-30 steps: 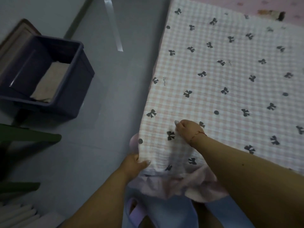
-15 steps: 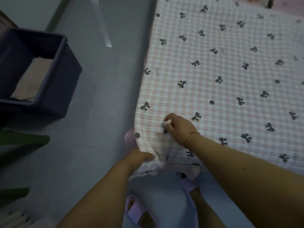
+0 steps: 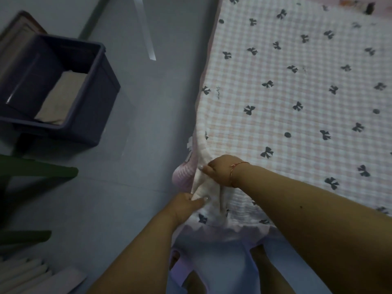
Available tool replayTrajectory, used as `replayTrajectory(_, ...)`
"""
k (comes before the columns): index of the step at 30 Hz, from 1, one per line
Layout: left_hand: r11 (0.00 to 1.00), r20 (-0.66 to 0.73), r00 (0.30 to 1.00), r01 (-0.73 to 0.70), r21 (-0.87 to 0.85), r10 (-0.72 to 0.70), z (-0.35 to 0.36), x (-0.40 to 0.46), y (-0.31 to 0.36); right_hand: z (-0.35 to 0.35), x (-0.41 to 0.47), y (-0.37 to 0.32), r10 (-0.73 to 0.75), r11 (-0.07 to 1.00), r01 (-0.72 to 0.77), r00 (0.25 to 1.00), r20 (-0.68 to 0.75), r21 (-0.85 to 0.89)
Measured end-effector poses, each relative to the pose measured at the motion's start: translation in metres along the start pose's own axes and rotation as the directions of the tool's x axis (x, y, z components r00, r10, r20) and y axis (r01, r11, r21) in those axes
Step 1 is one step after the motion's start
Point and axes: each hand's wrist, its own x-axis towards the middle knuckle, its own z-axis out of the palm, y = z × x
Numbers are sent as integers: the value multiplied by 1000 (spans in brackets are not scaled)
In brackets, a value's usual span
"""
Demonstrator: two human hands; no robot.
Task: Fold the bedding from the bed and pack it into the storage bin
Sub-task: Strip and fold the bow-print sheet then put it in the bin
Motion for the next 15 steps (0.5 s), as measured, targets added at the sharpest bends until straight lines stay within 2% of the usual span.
replayTrajectory(4,991,-69,997,38,131,-29,4,0,4,14,-2,-9,-87,976,77,995,39,205)
replayTrajectory(6,988,-64,997,42,150,-33,5,0,1,20,-4,-5,-104,946,108,994,-28,306)
replayTrajectory(9,987,-121,989,-71,144,88,5,-8,4,22,-14,8,-40,890,99,989,-140,446)
replayTrajectory(12,961,-326,909,-211,179,260,-1,-6,11,20,-25,22,44,876,43,985,-167,480)
replayTrajectory(15,898,-439,820,-192,395,368,2,-11,36,15,-45,42,155,853,-25,966,-208,521)
